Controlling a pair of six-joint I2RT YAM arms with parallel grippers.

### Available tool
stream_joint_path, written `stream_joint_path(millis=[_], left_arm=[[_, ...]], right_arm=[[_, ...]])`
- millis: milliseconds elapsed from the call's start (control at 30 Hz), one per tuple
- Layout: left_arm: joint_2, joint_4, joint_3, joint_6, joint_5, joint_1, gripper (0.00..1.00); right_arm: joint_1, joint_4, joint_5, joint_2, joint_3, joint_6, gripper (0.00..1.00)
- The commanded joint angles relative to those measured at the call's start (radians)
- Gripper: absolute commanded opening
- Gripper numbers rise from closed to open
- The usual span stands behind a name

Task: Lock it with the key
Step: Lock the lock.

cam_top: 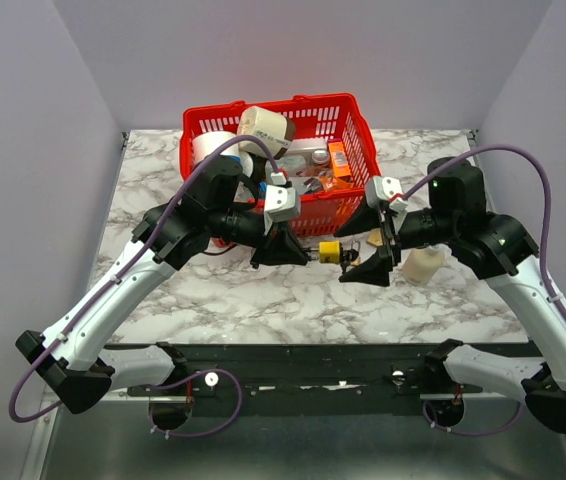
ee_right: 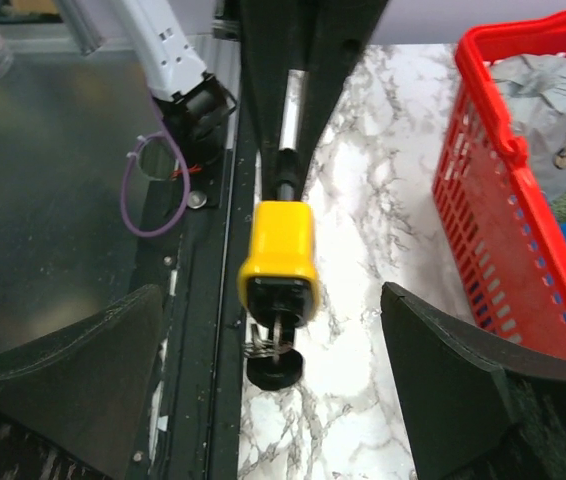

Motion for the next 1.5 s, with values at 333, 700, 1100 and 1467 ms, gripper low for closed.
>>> stream_joint_path(millis=[333, 700, 1100, 1467], left_arm=[[-0.018, 0.058, 0.033, -0.009, -0.009, -0.009, 0.00], [-0.029, 0.124, 0.011, -0.047, -0.056, -0.025, 0.00], [0.021, 0.277, -0.003, -0.185, -0.046, -0.104, 0.00], [0.067, 0.447, -0.032, -0.275, -0.047, -0.170, 0.00]], right_arm=[[0.081, 0.007, 0.089, 0.030, 0.022, -0.021, 0.58], [0.089, 0.047, 0.079, 0.048, 0.014, 0.042, 0.01], [0.143, 0.075, 0.108, 0.066, 0.010, 0.022, 0.01], [0.154, 0.135, 0.095, 0.103, 0.019, 0.062, 0.01]])
